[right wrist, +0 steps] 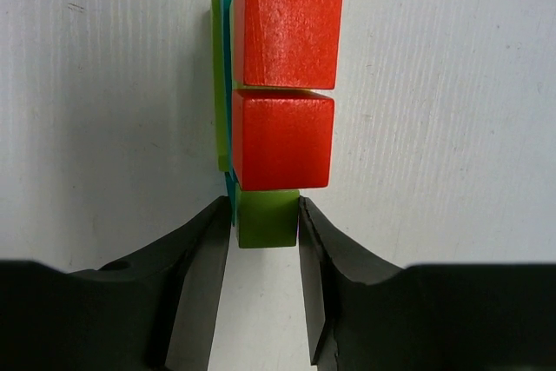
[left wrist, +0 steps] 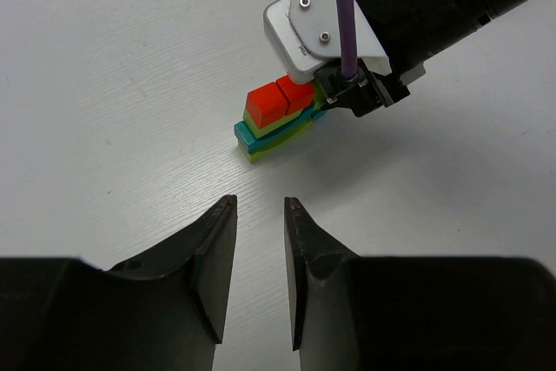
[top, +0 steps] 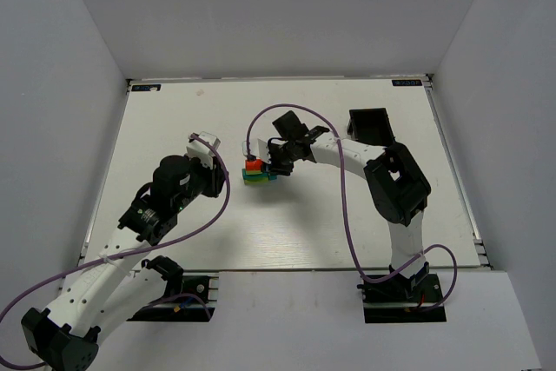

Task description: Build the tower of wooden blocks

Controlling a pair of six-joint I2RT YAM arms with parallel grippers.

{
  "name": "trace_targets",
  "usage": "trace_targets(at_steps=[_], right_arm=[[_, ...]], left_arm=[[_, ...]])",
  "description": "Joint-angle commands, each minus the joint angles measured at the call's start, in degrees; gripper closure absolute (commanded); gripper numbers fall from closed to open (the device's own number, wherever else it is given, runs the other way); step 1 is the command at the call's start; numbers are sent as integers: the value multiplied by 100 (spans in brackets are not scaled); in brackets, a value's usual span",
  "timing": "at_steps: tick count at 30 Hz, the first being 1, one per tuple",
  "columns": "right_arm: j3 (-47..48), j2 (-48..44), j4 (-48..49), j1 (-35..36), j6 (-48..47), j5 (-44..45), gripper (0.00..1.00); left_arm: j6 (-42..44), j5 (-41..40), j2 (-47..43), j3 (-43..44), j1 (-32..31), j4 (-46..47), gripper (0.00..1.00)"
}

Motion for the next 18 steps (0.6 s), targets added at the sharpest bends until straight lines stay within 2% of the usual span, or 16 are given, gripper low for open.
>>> trace_targets(at_steps=[1,18], right_arm=[[65,37,-47,37,-57,-142,57],[12,11,5,-59,-154,-195,61]], left_arm=[[9,49,-89,33,29,22,61],[9,49,-89,33,29,22,61]])
